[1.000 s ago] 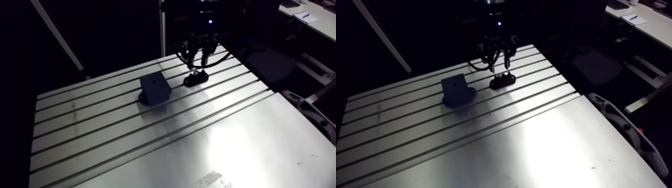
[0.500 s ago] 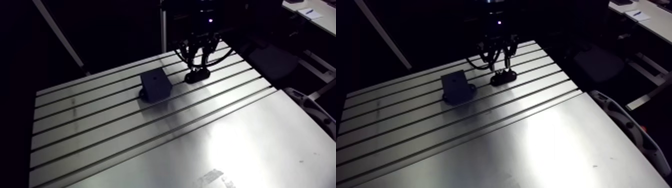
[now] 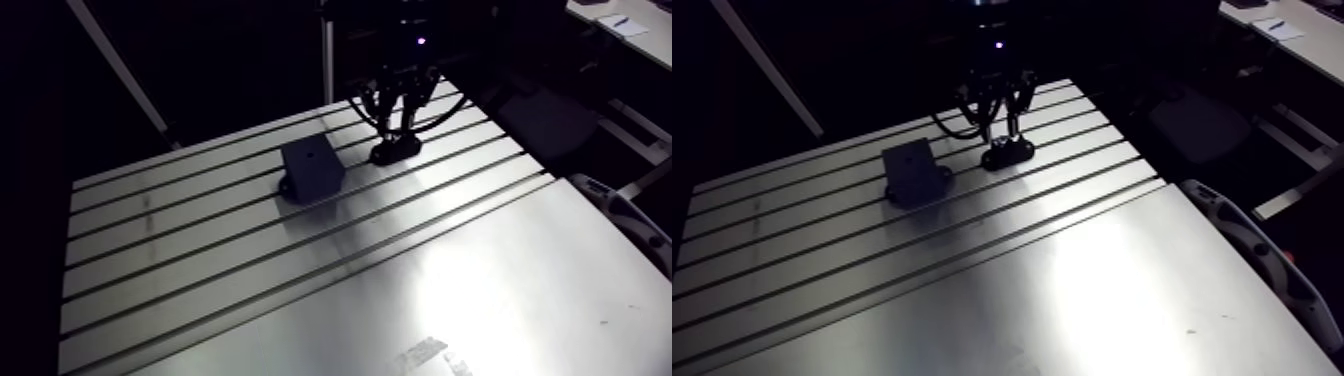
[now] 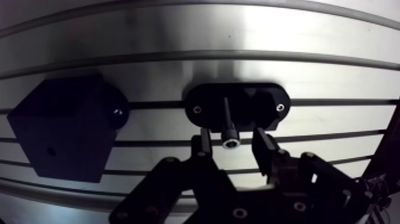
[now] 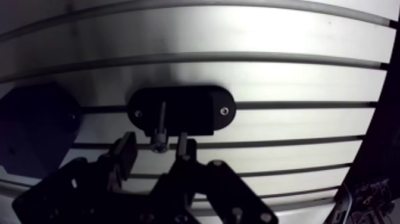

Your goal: Pick up the M10 bolt and insert it into the hole until fully seated.

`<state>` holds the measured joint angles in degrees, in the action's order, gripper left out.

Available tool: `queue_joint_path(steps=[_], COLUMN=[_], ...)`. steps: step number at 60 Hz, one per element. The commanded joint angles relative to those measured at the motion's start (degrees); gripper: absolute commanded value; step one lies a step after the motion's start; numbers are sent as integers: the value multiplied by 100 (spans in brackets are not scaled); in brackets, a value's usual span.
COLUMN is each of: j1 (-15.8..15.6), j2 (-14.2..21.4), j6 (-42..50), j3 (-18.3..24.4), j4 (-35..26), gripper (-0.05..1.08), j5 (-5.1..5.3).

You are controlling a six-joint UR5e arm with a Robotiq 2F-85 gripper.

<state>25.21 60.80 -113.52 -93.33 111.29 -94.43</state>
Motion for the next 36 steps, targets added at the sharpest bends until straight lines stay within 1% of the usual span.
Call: queue_joint_path(steps=[1, 36], j1=[-7, 2], j2=[-11, -39], j6=[0, 0], j3=[-14, -14], j4=[2, 20], gripper=[54, 57], j5=[-1, -1])
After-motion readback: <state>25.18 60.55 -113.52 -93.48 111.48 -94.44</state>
